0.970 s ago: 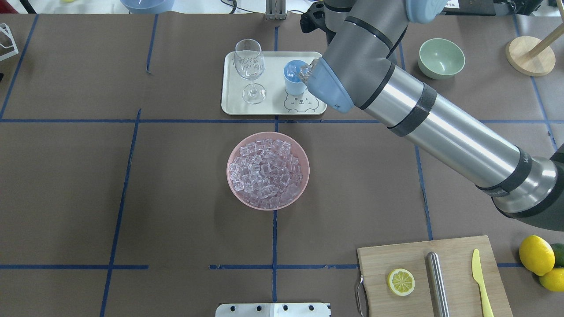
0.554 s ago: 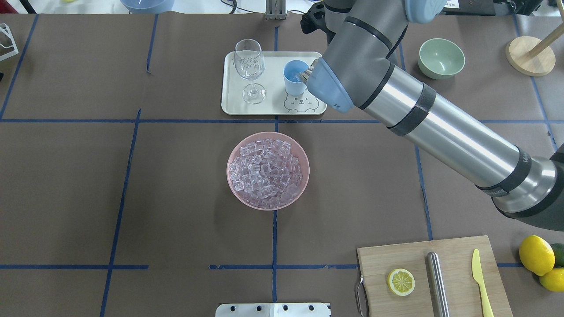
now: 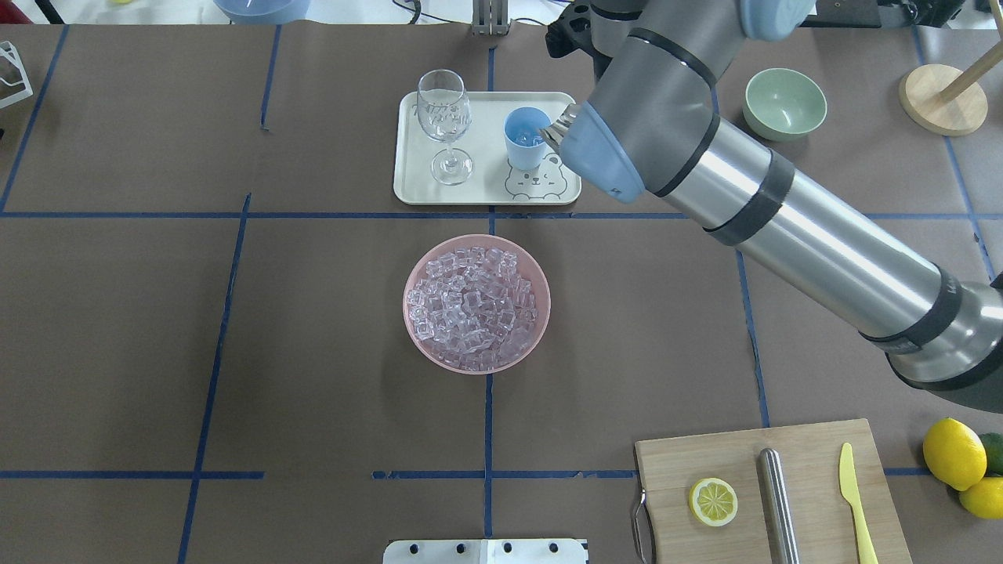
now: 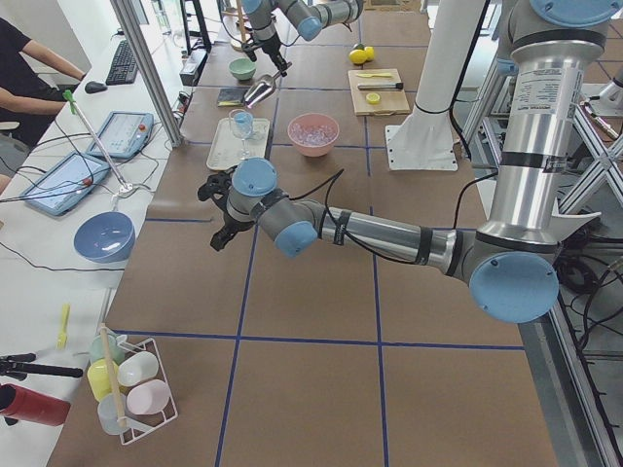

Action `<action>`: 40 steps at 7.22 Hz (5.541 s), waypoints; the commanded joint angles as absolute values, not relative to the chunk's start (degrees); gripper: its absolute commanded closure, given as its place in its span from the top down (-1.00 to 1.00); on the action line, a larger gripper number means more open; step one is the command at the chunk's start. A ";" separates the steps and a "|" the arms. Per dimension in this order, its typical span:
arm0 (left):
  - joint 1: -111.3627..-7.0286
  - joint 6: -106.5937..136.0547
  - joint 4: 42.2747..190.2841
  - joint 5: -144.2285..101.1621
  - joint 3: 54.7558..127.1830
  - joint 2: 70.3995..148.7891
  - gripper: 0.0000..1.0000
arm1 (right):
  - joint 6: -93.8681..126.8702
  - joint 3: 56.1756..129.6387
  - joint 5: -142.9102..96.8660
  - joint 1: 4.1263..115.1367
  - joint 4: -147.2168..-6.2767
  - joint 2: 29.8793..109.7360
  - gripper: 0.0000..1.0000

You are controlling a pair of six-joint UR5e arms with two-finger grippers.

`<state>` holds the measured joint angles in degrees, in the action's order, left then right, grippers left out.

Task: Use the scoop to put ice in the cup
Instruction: 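Raise the empty scoop away from the cup with the right gripper, then lower the metal scoop onto the table beside the cutting board with the right gripper, then open the right gripper to release the scoop and withdraw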

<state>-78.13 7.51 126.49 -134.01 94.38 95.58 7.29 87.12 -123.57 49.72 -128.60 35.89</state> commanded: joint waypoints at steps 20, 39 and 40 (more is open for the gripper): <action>-79.89 7.65 119.00 -133.86 95.54 95.71 1.00 | 50.83 116.73 -123.06 49.25 -76.53 101.24 -1.00; -82.86 0.32 108.14 -133.59 95.01 89.74 1.00 | 9.35 103.40 -134.68 76.75 -66.35 103.71 1.00; -86.71 -8.26 101.23 -133.07 95.10 89.82 1.00 | 3.05 101.01 -135.26 80.73 -66.27 103.71 1.00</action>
